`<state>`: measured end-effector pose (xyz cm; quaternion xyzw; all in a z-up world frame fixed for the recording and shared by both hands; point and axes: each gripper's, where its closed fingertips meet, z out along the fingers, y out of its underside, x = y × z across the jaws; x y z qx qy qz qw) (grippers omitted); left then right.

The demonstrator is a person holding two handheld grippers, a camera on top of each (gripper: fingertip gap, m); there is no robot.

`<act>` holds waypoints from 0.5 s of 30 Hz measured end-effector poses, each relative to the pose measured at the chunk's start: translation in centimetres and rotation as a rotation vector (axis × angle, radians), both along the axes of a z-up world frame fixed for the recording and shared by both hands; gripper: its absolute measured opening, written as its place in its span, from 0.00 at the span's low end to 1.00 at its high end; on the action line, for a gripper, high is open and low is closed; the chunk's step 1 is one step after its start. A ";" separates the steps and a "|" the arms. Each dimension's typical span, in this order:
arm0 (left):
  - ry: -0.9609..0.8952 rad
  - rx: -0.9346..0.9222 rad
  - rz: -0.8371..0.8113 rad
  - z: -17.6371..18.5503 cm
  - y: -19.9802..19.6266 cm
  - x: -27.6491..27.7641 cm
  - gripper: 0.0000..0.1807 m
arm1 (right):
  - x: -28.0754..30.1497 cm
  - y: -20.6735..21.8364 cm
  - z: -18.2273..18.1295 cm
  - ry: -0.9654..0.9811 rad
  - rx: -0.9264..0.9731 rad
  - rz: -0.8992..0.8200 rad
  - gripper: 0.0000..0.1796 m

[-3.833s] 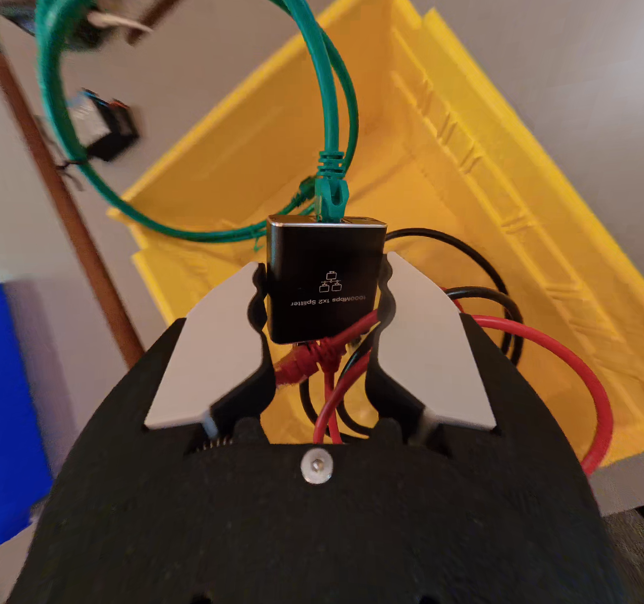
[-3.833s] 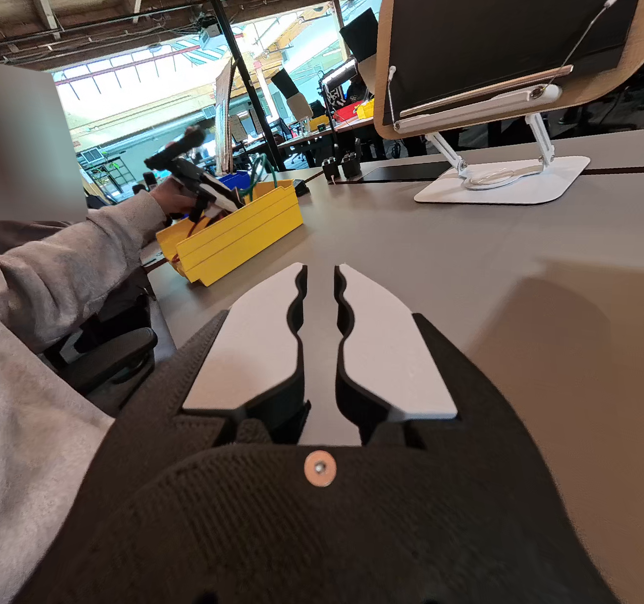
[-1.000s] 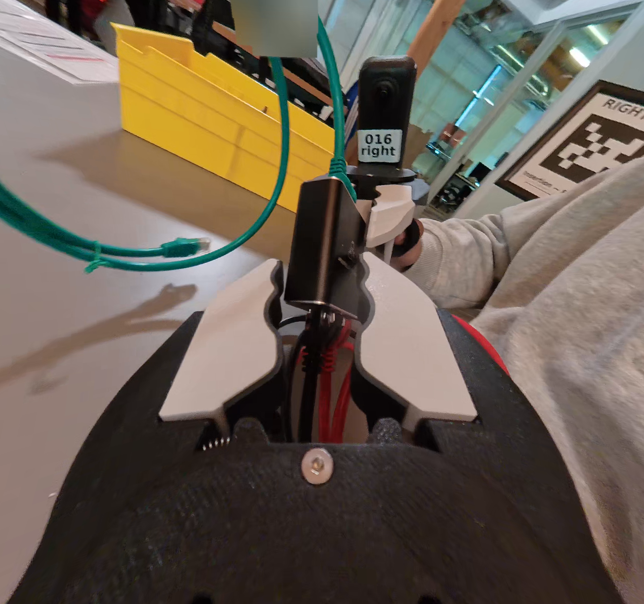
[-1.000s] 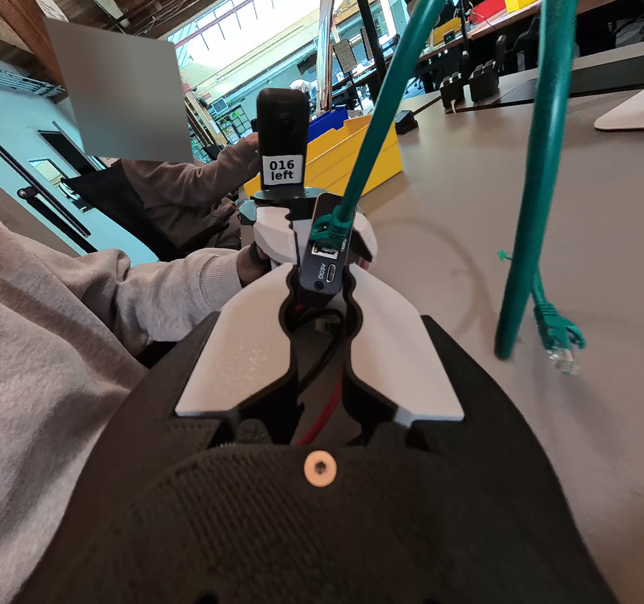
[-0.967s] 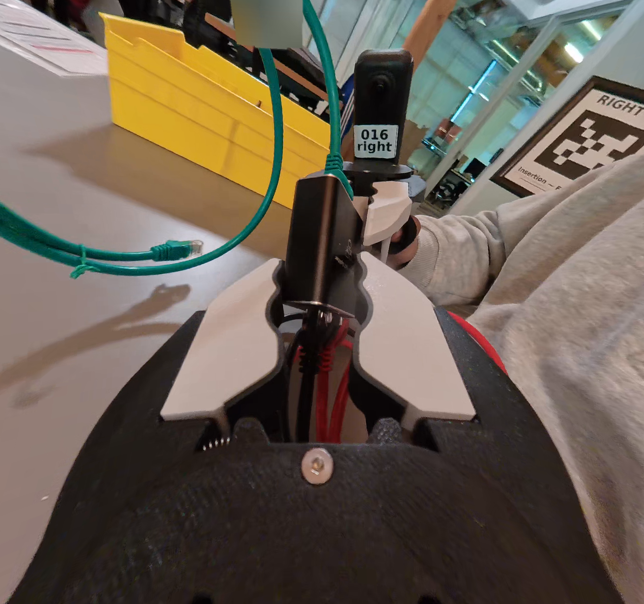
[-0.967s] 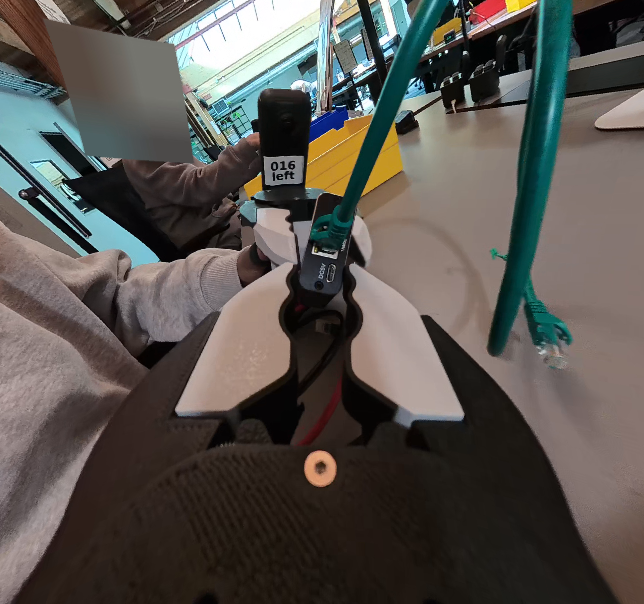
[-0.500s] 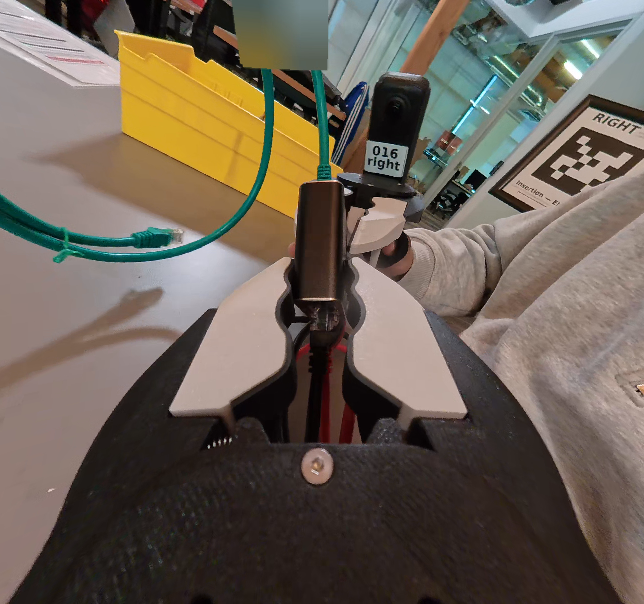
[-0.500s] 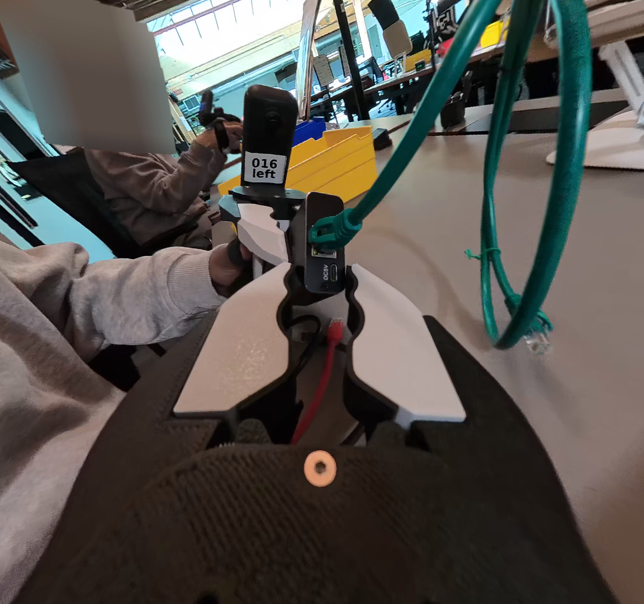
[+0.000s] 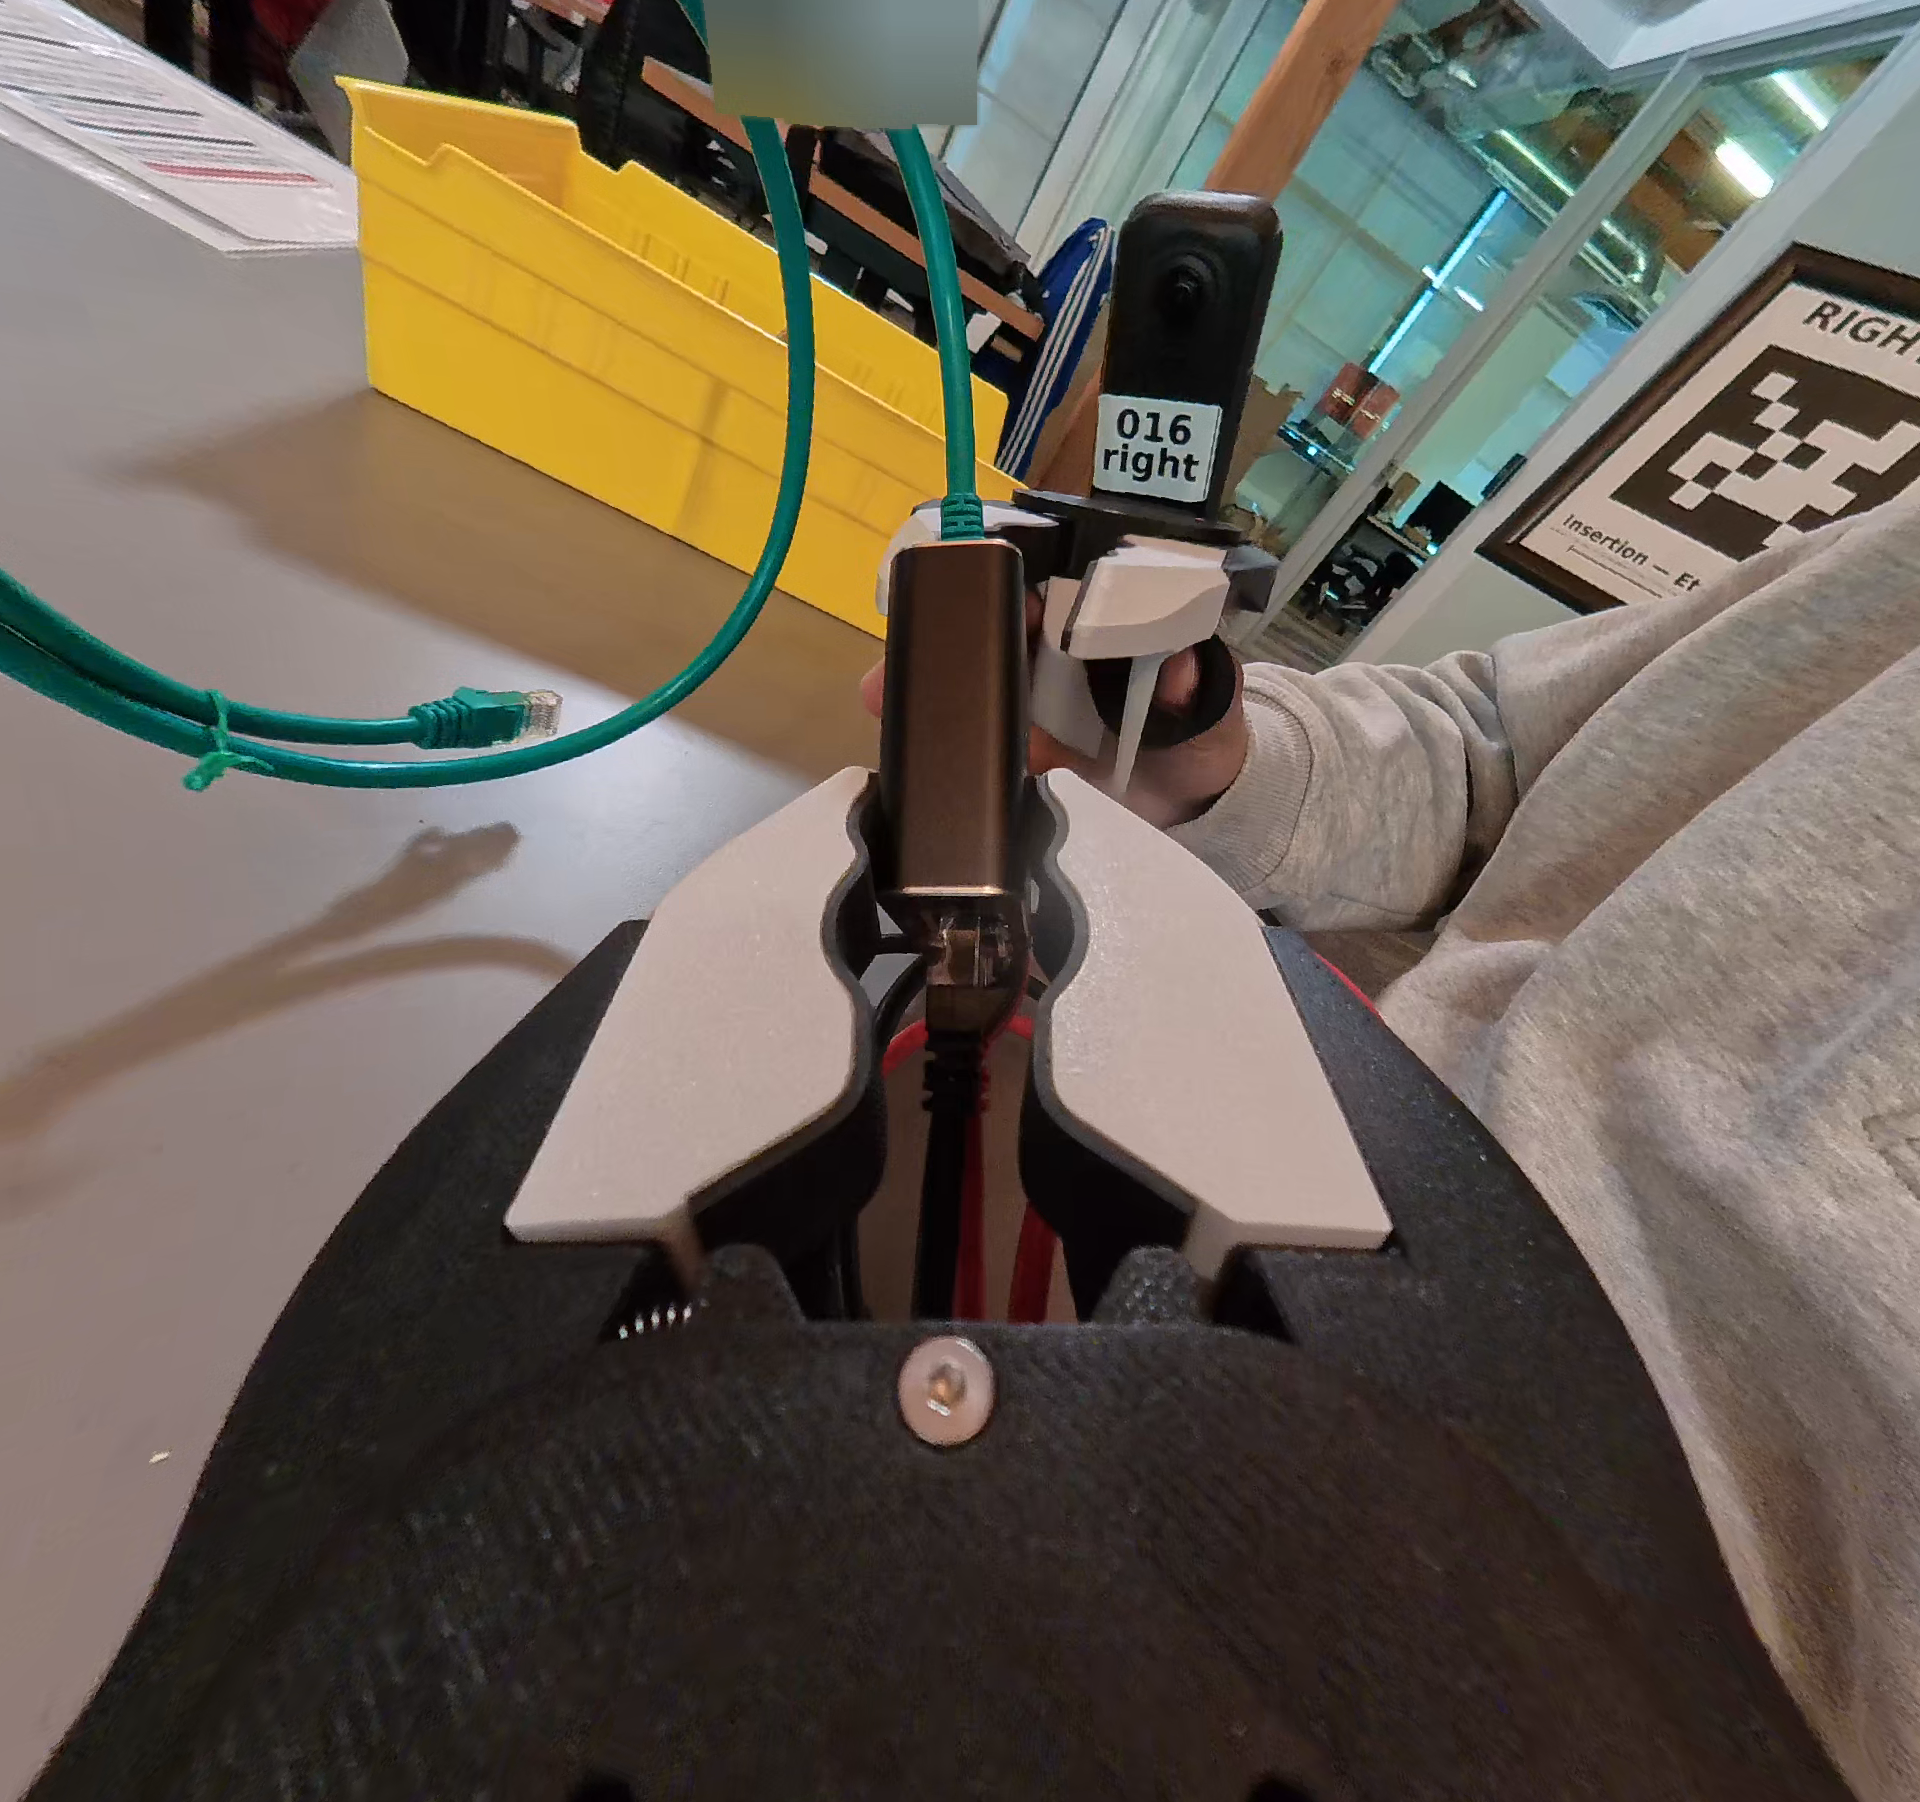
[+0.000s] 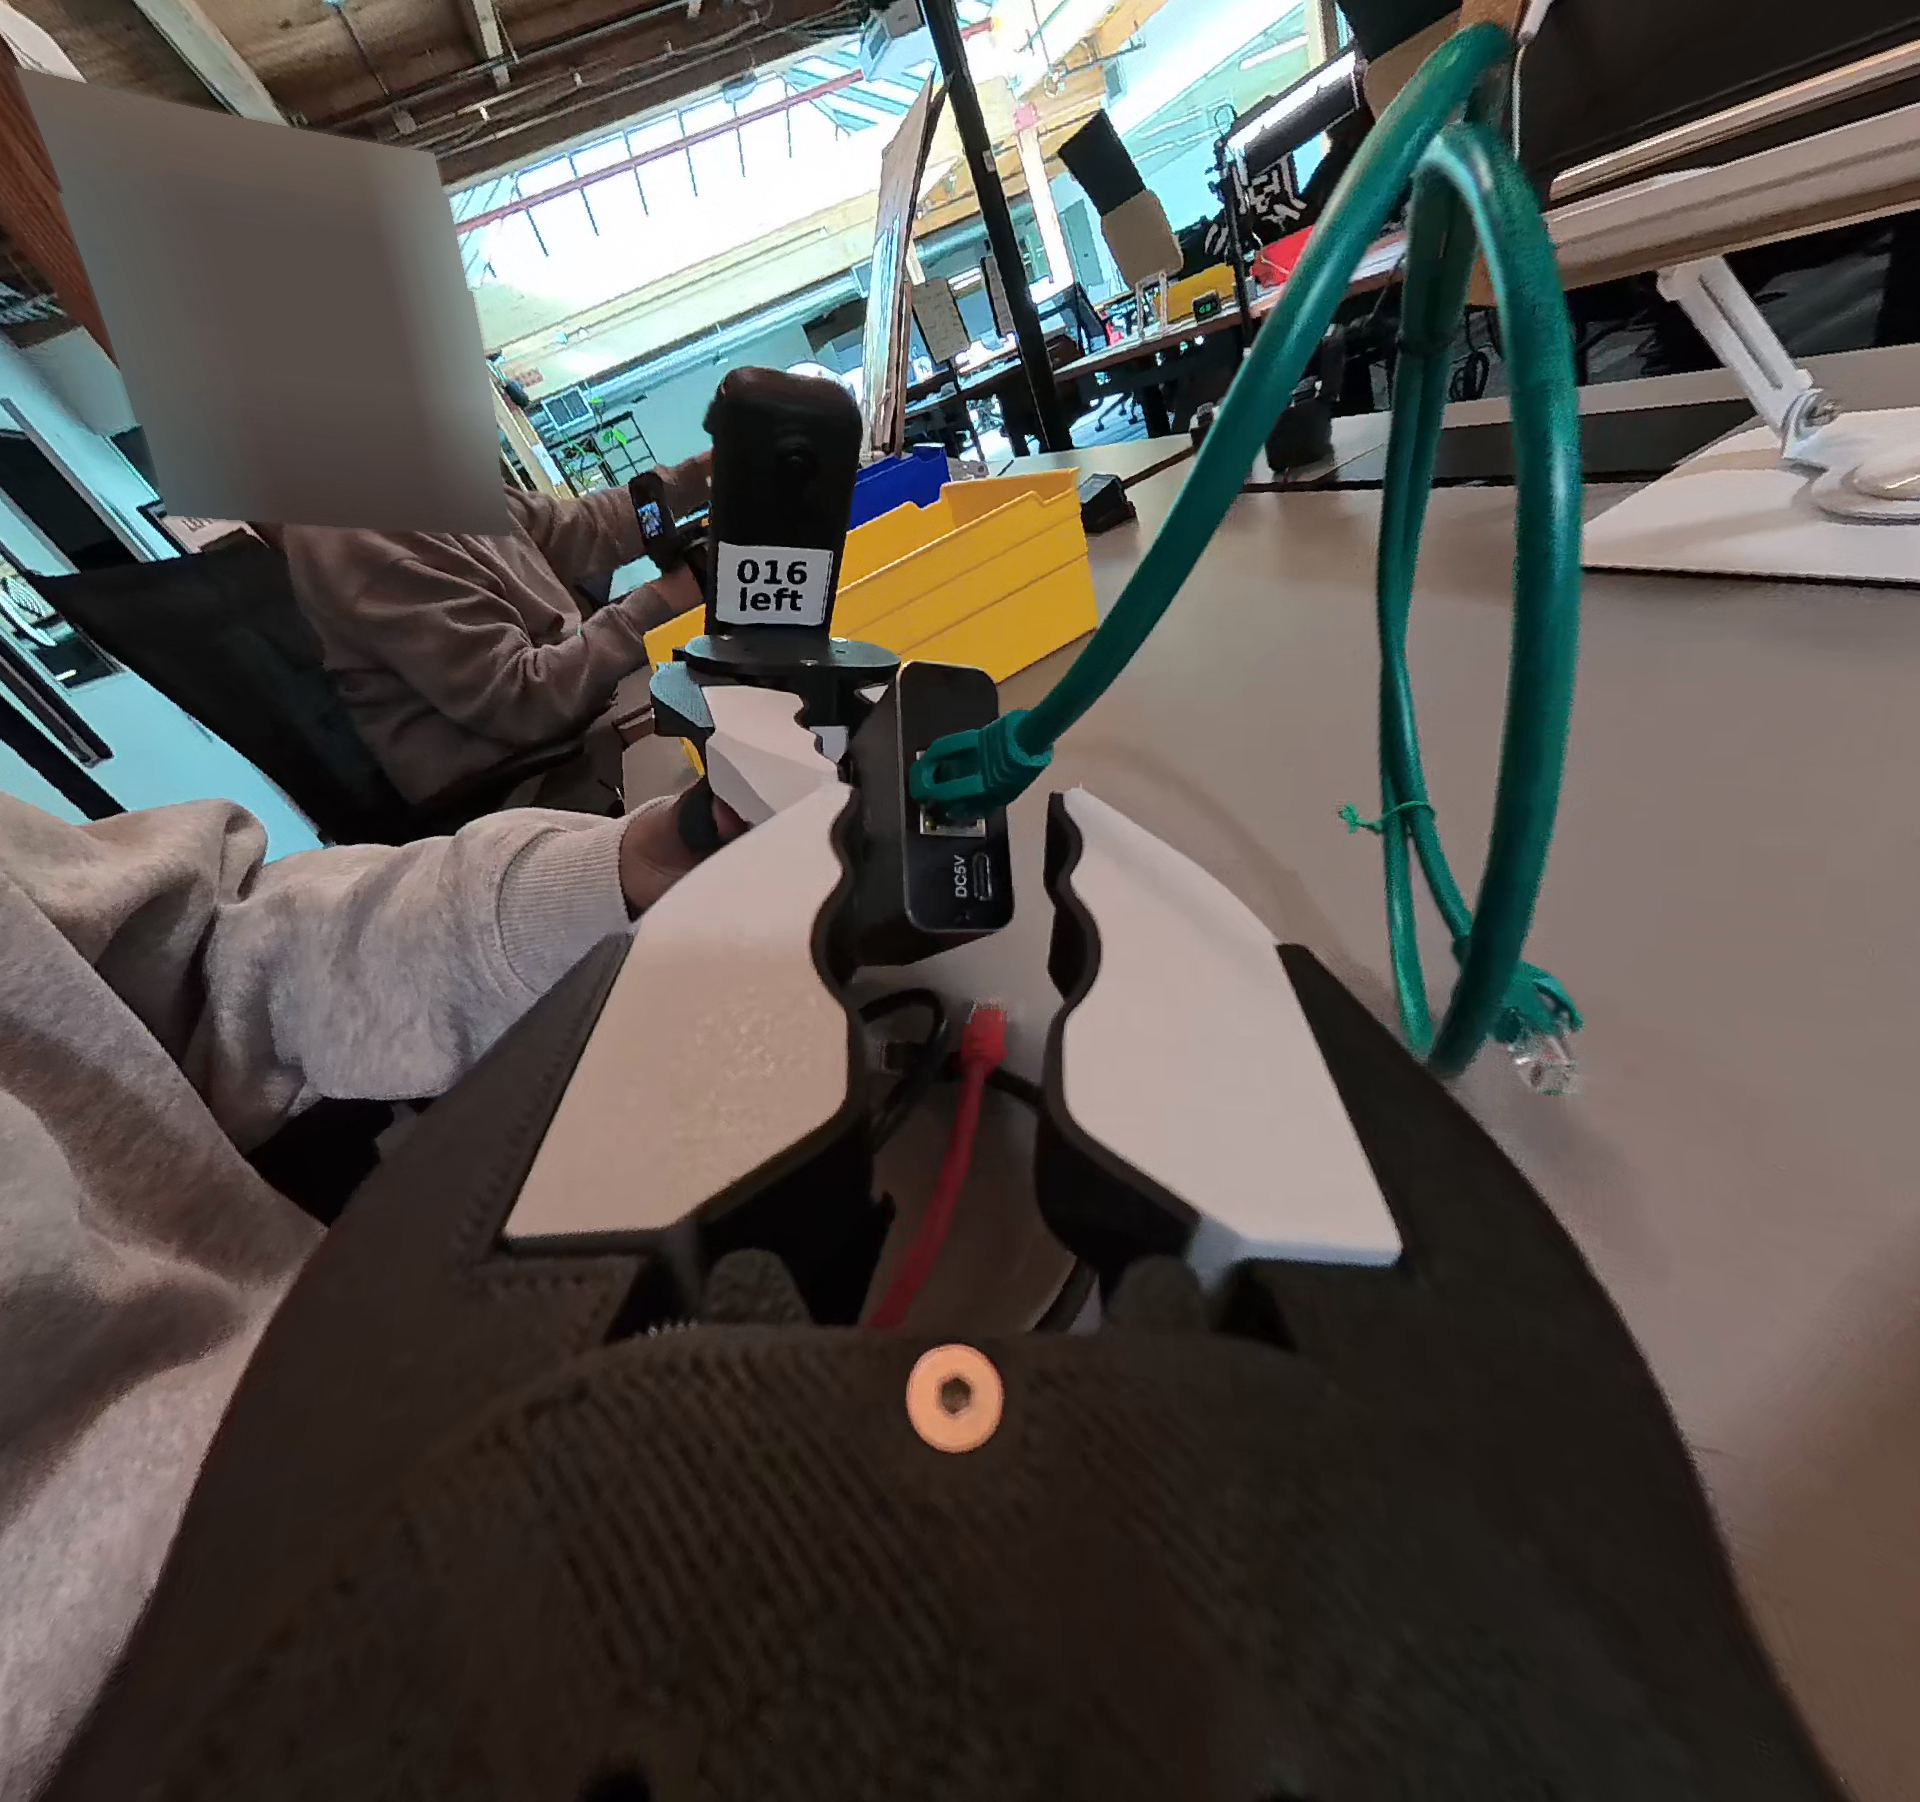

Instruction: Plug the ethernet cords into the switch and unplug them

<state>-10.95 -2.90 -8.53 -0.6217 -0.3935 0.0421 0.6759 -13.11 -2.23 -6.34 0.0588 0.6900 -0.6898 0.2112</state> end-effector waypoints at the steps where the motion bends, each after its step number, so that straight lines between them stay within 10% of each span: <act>1: 0.000 -0.001 -0.001 0.0 0.0 0.0 0.15 | -0.1 0.0 0.1 -0.008 -0.003 -0.001 0.18; 15: -0.002 -0.020 -0.018 -0.3 0.4 0.1 0.15 | -0.5 0.3 0.3 -0.072 -0.021 0.016 0.13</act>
